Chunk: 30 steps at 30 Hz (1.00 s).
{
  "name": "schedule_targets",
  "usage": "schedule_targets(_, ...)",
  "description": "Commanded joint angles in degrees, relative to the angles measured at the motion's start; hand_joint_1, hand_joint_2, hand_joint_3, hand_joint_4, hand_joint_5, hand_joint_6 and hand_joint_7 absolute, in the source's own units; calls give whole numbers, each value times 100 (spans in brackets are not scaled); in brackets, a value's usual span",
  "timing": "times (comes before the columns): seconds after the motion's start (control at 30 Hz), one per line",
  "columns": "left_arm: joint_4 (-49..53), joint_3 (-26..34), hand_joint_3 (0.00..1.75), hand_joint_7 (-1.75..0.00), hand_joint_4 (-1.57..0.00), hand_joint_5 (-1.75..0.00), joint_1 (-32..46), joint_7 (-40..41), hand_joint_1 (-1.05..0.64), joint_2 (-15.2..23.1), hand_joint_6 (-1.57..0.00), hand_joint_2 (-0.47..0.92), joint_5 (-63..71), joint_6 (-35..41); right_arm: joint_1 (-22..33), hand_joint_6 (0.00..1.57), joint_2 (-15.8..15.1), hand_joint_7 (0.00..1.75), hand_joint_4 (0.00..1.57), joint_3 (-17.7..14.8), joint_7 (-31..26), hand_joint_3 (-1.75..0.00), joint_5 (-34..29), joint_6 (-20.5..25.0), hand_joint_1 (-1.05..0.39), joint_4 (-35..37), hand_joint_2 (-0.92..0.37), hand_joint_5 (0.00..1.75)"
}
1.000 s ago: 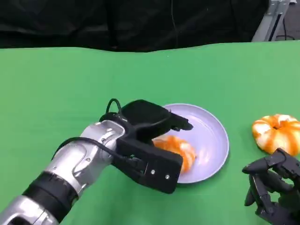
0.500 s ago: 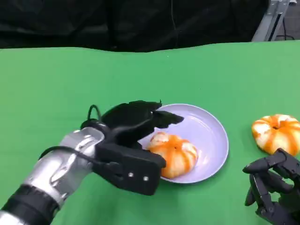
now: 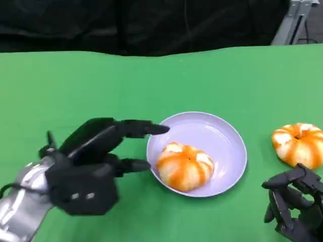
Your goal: Grasp the bread from the table and place it into the plate.
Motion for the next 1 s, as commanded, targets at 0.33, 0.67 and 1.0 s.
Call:
schedule_targets(0.33,1087,1431,127,-170,-84,-174,901,-640,0,-474,-71,57,-2790,-809,-621,83,-69,137,90,-293,404,-86,320,-647,-13,1267,-71,163)
schedule_targets(0.67,1019,2398,151,-175,-100,-175,1410,-1977,0,-697,-80,48,-4621,303,-658,85,-17,129,89,-338,440,-76,313,-762,-16,1392,-75,158)
schedule_targets(1.0,273,3064,155,-175,-98,-175,1961,-2386,-5,-775,-80,50,-5643,1966,-737,85,26,127,88,-327,403,-71,202,-922,-17,1581,-78,156)
